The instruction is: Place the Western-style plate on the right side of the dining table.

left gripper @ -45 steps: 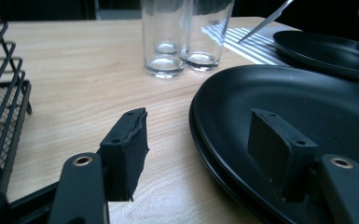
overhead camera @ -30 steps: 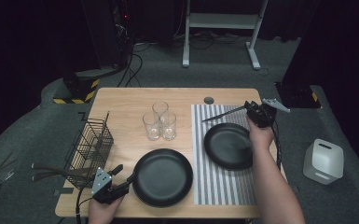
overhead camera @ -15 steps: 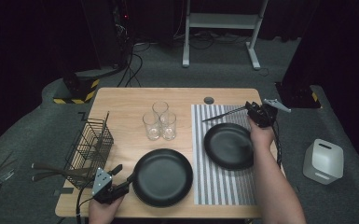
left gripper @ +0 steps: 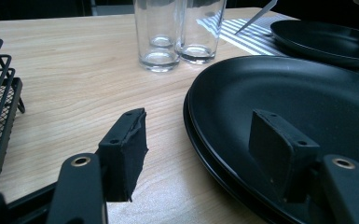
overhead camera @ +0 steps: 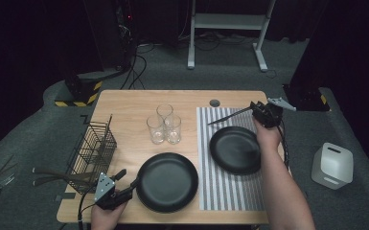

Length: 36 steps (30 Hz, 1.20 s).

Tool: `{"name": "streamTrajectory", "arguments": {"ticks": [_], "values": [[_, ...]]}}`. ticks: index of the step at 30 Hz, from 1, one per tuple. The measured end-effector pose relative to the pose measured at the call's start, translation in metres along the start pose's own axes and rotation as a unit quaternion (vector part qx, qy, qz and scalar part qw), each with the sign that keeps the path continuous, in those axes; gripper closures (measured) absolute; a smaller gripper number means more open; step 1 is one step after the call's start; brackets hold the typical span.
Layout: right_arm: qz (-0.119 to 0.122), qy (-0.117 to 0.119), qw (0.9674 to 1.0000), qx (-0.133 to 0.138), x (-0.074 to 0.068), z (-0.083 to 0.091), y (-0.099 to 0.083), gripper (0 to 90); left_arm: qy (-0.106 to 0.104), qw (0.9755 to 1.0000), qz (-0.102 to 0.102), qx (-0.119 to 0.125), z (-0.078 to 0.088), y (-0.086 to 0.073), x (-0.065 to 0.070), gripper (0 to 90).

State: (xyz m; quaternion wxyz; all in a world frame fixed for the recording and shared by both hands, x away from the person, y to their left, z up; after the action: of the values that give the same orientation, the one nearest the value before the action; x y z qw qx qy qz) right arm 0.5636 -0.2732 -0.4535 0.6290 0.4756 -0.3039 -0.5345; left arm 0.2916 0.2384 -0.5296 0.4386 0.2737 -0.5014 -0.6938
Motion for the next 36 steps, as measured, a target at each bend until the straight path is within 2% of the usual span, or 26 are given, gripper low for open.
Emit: {"name": "streamTrajectory", "arguments": {"ticks": [3, 10, 15, 26, 36], "values": [[-0.01, 0.0, 0.9999, -0.005, 0.004, 0.0, -0.003, 63.9, -0.002, 1.0, 0.0, -0.004, -0.001, 0.0, 0.0, 37.1], [-0.014, 0.003, 0.9999, -0.001, 0.009, -0.003, -0.008, 63.2, -0.003, 0.9999, 0.01, -0.005, -0.001, 0.0, -0.002, 37.3], [-0.028, 0.005, 0.9996, -0.001, 0.014, -0.004, -0.014, 62.7, -0.002, 0.9999, 0.0, -0.011, -0.003, 0.0, 0.0, 37.3], [-0.044, 0.006, 0.999, -0.003, 0.021, -0.007, -0.022, 61.6, -0.005, 0.9998, 0.008, -0.015, -0.003, 0.001, -0.001, 37.4], [-0.06, 0.005, 0.9982, -0.009, 0.026, -0.008, -0.03, 60.0, -0.004, 0.9998, 0.001, -0.018, -0.003, 0.001, -0.001, 37.4]]}}
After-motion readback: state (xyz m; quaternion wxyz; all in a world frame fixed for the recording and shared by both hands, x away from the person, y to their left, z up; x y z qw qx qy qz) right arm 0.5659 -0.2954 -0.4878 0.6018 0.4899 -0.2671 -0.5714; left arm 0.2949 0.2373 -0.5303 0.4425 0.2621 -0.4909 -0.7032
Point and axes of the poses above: each handheld gripper's, and its own axes: z roughly backward along the jaws, y roughly out of its top, x roughly to its right, the point moved 2 cm from there along -z, roughly forward along the jaws
